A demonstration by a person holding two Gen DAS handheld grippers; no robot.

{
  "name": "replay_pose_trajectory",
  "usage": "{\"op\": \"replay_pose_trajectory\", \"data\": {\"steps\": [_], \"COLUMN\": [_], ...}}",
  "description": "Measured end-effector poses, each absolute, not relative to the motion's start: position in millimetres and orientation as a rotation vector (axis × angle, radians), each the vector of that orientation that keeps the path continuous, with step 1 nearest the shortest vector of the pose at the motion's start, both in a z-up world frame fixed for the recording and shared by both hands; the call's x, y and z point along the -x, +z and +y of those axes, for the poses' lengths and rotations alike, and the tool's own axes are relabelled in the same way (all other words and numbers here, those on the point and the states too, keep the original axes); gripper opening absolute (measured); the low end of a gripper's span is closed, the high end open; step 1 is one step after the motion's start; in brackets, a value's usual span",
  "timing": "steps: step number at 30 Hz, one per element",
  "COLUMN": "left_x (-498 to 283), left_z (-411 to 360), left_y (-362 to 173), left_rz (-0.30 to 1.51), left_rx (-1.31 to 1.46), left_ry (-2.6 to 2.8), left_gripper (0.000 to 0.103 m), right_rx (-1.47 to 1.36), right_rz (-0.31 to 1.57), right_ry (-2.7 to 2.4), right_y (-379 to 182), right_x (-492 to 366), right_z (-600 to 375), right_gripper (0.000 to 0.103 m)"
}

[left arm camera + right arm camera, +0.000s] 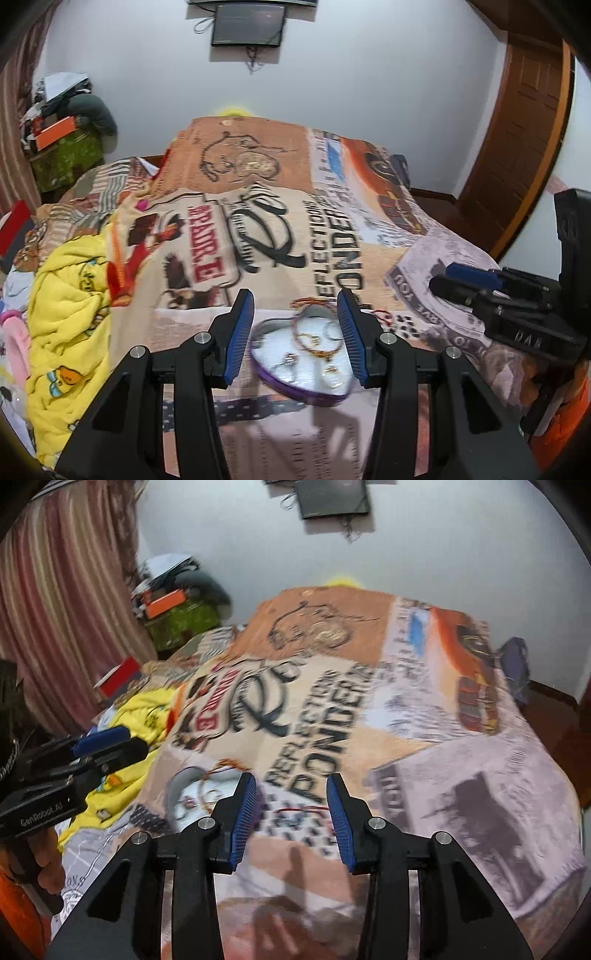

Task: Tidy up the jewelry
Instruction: 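Open the right tool over the heart tin to drop the silver ring, then move the left tool to the red cord bracelet with blue beads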

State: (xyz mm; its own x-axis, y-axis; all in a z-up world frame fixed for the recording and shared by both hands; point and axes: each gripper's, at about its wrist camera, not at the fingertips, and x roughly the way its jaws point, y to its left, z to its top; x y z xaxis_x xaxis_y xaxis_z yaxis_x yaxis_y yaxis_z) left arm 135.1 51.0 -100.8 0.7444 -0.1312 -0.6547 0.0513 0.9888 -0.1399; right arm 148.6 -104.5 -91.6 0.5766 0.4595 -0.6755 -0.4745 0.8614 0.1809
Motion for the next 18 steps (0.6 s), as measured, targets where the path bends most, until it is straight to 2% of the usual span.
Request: {"op": "replay_pose_trajectory", "data": {"steps": [7, 18], "left_x": [-147.1, -166.1], "left_z": [9.6, -43.7], "left_y": [-114.9, -166.4], "left_rz": [0.788, 0.967], "left_rx": [0.116, 0.193], "left_ry": [-0.204, -0.359], "left_gripper": [0.046, 0.046], "right_rx": [-0.017, -0.021], "right_rz": [0.812, 0.882], "right_ry": [0.45, 0.415], "right_y": [-98.4, -124.3], "right_x": [-155.9, -157.1], "right_z": [-144.2, -172.4], "right_gripper": [0.036, 0.036]}}
